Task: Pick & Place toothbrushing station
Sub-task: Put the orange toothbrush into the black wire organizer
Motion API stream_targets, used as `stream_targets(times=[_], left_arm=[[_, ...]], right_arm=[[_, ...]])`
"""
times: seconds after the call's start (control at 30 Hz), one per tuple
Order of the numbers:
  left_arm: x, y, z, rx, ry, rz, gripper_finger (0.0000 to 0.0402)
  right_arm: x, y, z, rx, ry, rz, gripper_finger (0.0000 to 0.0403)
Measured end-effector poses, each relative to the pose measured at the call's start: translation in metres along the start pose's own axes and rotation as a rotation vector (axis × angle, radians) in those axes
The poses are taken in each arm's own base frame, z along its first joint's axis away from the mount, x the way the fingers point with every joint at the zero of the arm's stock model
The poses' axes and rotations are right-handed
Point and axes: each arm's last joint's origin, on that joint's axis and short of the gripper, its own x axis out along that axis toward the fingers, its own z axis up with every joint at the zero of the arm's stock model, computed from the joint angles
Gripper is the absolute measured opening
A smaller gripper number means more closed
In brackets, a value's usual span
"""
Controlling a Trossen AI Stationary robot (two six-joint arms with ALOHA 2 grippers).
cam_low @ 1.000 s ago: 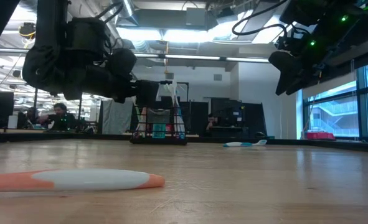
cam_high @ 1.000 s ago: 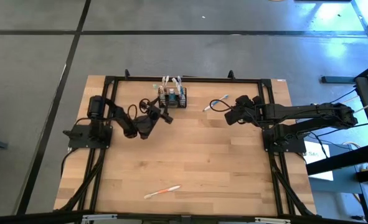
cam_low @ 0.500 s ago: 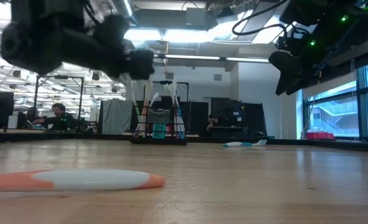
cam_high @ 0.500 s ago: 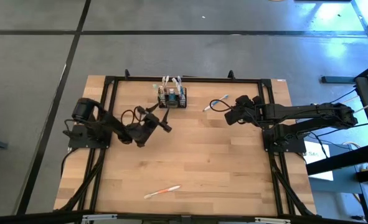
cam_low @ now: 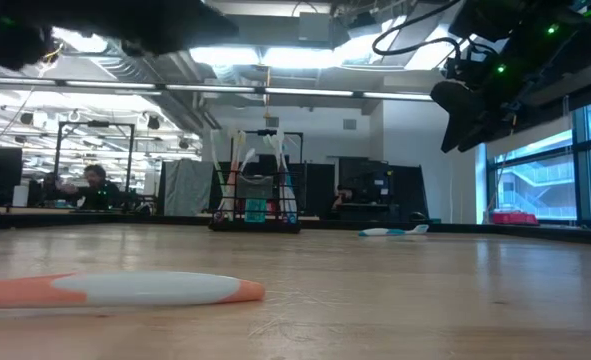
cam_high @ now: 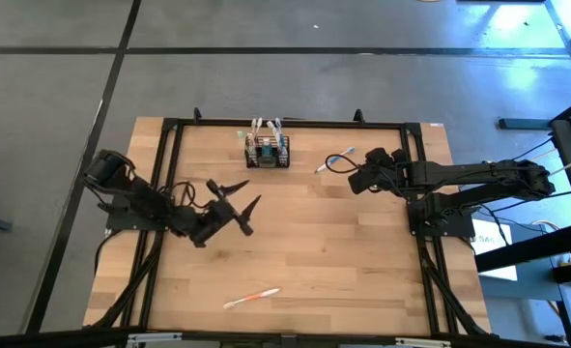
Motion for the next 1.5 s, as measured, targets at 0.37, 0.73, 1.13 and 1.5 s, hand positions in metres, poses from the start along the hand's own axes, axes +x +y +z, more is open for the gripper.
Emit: stream_targets(times=[0.37,0.73,1.13,1.5], left_arm=[[-0.026,-0.016,0.032,-0.076,-0.106,-0.407,0.0240],[-0.021,-0.051,0.049,0.083,0.193,-0.664,0.0239],[-0.025,-0.056,0.056,-0.076,0.628,-0.836,0.0239],[-0.033,-0.049,0.040,-0.291,0.983,-0.756,0.0239]], right_arm=[[0.000,0.001,0.001,0.010,-0.007,0.006,0.0197],[0.000,0.001,0.001,0.011,-0.007,0.006,0.0197],[0.000,0.001,0.001,0.028,-0.007,0.007,0.0197],[0.000,0.001,0.001,0.030,-0.006,0.009,0.0197]])
